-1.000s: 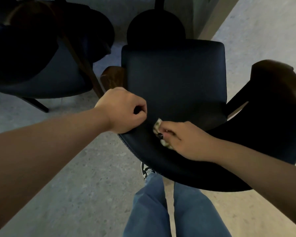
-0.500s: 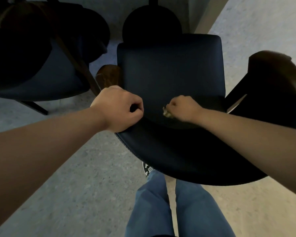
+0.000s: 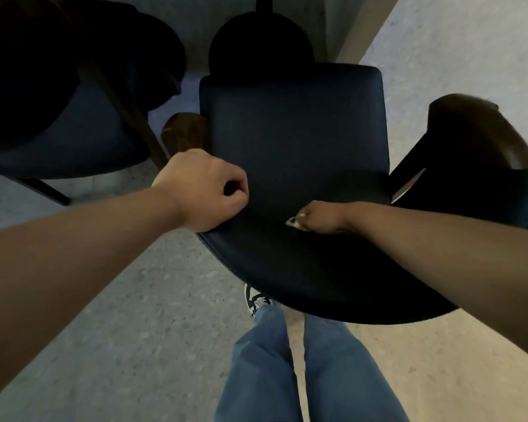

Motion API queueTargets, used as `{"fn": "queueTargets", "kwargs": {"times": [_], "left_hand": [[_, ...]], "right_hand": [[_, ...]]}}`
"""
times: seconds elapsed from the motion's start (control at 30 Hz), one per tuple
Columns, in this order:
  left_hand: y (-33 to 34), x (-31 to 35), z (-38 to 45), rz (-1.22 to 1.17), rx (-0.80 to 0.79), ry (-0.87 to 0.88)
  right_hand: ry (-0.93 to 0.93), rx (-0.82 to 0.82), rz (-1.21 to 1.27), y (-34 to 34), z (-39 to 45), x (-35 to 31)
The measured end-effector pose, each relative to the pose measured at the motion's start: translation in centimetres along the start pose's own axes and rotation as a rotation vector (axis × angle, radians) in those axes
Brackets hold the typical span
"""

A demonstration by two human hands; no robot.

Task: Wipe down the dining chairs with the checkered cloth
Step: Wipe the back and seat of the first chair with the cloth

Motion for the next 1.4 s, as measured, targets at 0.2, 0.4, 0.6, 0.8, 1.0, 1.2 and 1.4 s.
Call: {"fn": "queueTargets", "kwargs": {"times": [0.2,0.4,0.6,0.8,1.0,1.2,1.4], "left_hand": [[0.1,-0.2,0.0,-0.015,0.017,0.016],[0.2,-0.3,0.1,-0.023,0.041,0.028],[0.2,-0.3,0.2,-0.009,0.013,0.022],[0.1,0.0,0.2,0.044,-0.052,-0.004],[0.5,2.8,-0.5,0.078,-0.028,-0.225],[3.2,8.1,-2.9,0.174,0.091,-0.293],[2.8,8.6,-2.5,0.186,0.058,-0.408]], "right_hand": [[-0.018,0.074,-0.065,-0.1,-0.1,0.0],[-0.143,0.173,-0.026,-0.4,-1.6,0.0],[-0.311,0.336,-0.097,0.3,-8.2,-2.7],[-0.440,0.525,-0.182,2.2,-15.8,-6.3],[-0.348,0.663,-0.057,4.5,-16.8,-6.9],[-0.421,0.615,-0.244,5.0,-16.5,-4.7],[-0.427,0.479,-0.377,3.1,-19.3,1.3]]}}
Point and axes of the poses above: each hand's wrist, its own z-axis towards the middle knuckle, its own y-axis out of the palm, x = y × z, the point moved 2 cm from there along z, towards the middle knuckle, and after that the axes turned 2 degrees about x, right-handed, at the moved point
